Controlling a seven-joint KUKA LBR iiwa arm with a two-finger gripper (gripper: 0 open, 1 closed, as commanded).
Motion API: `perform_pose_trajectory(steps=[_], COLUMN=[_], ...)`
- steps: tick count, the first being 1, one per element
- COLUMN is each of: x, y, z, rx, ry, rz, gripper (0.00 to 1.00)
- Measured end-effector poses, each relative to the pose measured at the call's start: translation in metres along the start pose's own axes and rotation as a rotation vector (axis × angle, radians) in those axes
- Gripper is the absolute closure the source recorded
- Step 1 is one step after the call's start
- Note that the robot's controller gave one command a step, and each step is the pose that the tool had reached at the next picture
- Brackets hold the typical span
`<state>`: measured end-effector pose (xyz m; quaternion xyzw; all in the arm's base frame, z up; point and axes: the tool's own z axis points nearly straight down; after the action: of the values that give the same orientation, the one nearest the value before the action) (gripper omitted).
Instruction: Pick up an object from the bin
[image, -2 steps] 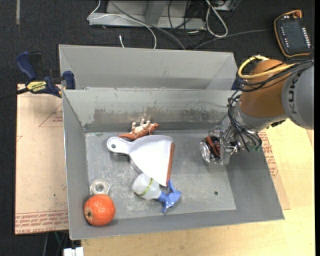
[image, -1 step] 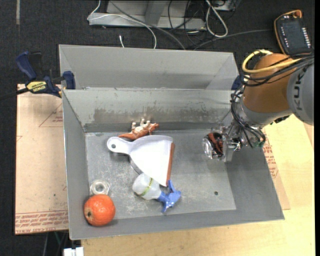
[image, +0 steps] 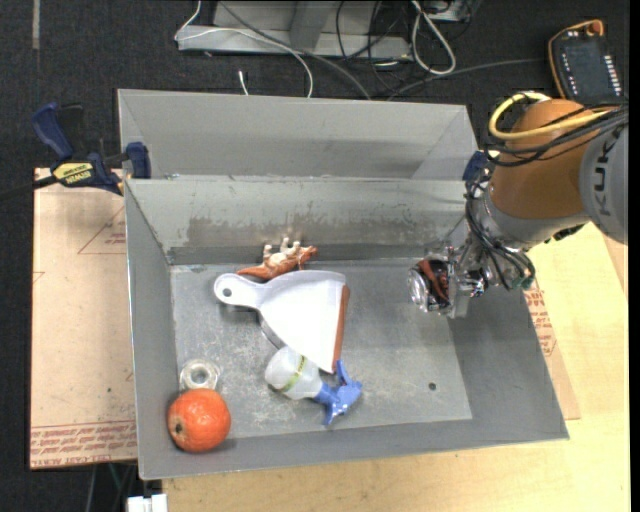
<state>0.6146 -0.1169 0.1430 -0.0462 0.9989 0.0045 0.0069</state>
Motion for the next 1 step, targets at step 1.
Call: perform_pose_trajectory(steps=[1], x=[0.0001], y=[0.0004], z=[-0.0055], rx=[-0.001], ry=[0.001], rz=[0.000], gripper=[1.00])
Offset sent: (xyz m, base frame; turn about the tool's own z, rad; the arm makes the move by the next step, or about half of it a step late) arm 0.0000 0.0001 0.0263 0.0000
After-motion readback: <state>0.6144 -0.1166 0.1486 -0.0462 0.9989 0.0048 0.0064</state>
